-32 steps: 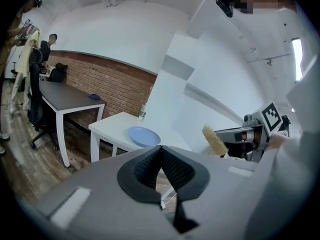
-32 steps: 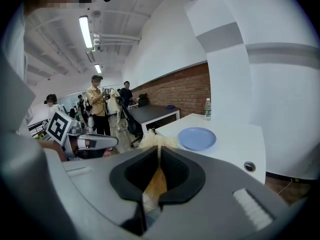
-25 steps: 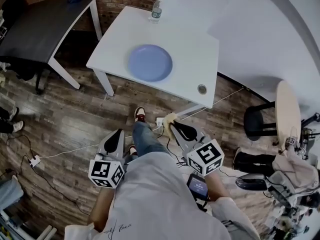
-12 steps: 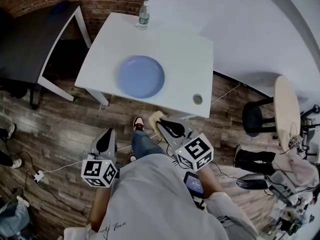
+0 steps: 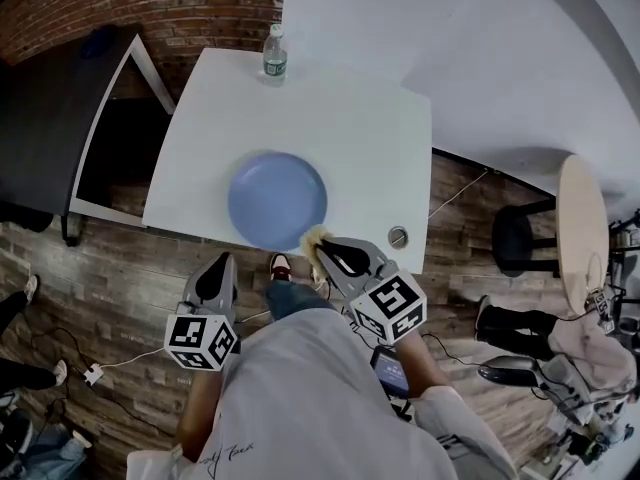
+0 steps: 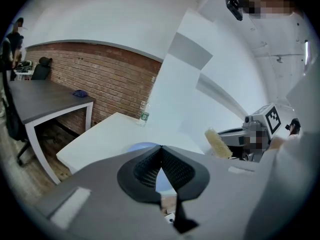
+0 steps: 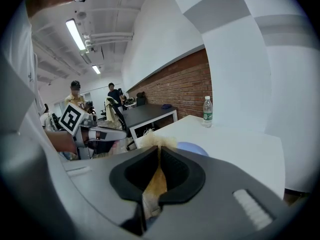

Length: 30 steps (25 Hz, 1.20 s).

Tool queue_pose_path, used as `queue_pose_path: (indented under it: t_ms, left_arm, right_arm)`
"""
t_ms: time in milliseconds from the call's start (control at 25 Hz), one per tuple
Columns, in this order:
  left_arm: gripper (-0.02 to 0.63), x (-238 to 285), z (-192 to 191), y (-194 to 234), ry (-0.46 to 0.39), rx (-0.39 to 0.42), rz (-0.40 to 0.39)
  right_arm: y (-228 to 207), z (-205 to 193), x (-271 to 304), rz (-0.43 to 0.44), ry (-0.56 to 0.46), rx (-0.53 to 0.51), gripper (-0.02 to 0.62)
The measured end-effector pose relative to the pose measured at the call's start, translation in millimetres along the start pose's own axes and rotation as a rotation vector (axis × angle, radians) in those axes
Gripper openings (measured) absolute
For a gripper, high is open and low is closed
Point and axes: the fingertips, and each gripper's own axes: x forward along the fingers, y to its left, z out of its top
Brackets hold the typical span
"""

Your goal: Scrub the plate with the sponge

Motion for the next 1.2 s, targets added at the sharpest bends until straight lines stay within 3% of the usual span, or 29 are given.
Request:
queue_pose_path:
  t_ms: [240,560,880,1200]
  left_arm:
    - [0.005,59.3,18.3,16.1,0.031,0.017,0.023]
    - [0.008,90.2,14.2,60.8,0.100,0.036,0.142]
    - [0.036,120.2,-16.5,104.4,0.182,-0.014,0.174]
    - [0.123,164.3,-49.6,124.0,0.312,-0.001,0.123]
  right_arm:
    - [-58.3,7.9,32.8,-0.021,0.023,0.045,0.025]
    - [-99.9,-7.8,79.2,-0.054,0.096,0.103,0.025]
    - [-140.7,-35.8,117.9,-0.259,0.139,0.249,0.025]
    - [-157.2,-63.7,148.8,-0.367,0.191,0.388,0.021]
